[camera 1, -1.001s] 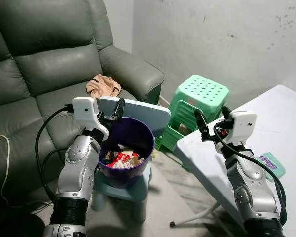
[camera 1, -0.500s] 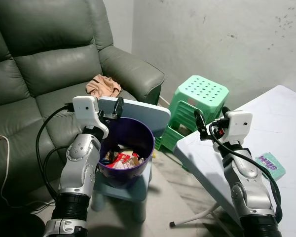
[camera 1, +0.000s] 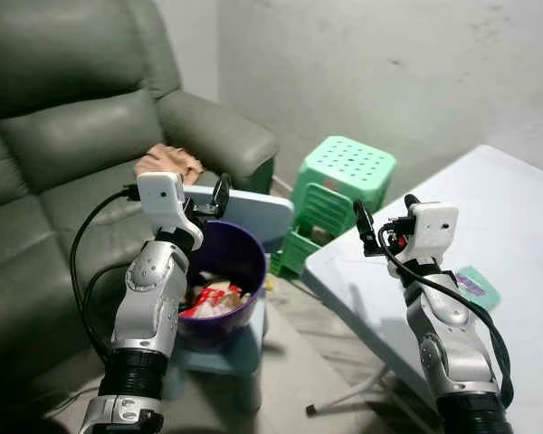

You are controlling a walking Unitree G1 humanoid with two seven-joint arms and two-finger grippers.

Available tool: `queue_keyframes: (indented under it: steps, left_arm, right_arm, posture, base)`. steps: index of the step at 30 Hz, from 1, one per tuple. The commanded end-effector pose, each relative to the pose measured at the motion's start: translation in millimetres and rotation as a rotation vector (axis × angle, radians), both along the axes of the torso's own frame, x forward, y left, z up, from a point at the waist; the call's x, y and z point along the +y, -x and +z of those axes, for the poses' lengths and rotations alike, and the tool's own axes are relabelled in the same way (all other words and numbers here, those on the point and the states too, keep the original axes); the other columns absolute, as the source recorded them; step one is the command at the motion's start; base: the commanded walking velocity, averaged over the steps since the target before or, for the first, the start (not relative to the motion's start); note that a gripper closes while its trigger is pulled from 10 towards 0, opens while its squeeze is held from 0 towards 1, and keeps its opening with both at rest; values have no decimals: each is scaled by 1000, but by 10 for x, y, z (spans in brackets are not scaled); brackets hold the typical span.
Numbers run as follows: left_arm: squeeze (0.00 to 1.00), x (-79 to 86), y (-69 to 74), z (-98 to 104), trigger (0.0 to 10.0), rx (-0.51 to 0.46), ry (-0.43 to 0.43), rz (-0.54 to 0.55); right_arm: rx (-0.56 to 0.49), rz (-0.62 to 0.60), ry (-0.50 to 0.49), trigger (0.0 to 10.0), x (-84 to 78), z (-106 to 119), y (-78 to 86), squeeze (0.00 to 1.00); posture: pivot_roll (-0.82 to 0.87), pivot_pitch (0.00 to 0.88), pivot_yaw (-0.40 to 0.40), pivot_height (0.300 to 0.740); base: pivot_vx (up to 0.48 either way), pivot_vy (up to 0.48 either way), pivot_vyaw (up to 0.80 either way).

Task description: Picking trash to rubbish bin

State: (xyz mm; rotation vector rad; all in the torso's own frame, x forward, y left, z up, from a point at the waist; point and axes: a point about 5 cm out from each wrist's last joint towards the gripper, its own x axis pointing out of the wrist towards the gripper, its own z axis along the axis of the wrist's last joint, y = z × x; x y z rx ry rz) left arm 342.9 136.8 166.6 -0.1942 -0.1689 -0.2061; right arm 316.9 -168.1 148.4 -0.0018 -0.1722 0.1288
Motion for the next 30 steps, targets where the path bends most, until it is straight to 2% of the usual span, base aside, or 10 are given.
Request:
queue_keyframes:
  steps: [1, 4, 9, 12, 20, 27, 30]
  left_arm:
    - [0, -44, -19, 34, 10000, -9, 1, -20]
    - [0, -45, -14, 66, 10000, -26, 22, -31]
    - [0, -66, -20, 50, 10000, -13, 14, -17]
    - [0, -71, -27, 29, 10000, 9, 54, -16]
    - [0, -81, -49, 3, 10000, 52, 77, 4]
    - [0, -105, -45, -11, 10000, 75, 89, -1]
    - [0, -118, -47, -20, 10000, 90, 93, -5]
  right_arm:
    - [1, -14, 3, 10000, -24, 9, -22, 0]
    - [-3, -12, 5, 10000, -15, 21, -32, 0]
    - [-1, -8, 7, 10000, -7, 15, -36, 0]
    - [0, -2, 11, 10000, 0, 12, -35, 0]
    - [4, 7, 22, 10000, -5, 7, -37, 0]
    - [21, 16, -25, 10000, -13, 17, -39, 0]
    - [38, 43, -4, 10000, -3, 4, -28, 0]
  posture:
    - [13, 0, -66, 740]
    - [14, 0, -68, 740]
    - [17, 0, -73, 740]
    - [18, 0, -76, 740]
    - [21, 0, -84, 740]
    - [15, 0, -85, 740]
    - [13, 0, -83, 740]
  base:
    - [0, 0, -769]
    - [0, 0, -769]
    - [0, -480, -770]
    - [0, 0, -769]
    - [0, 0, -770]
    - [0, 0, -70]
    - [0, 0, 0]
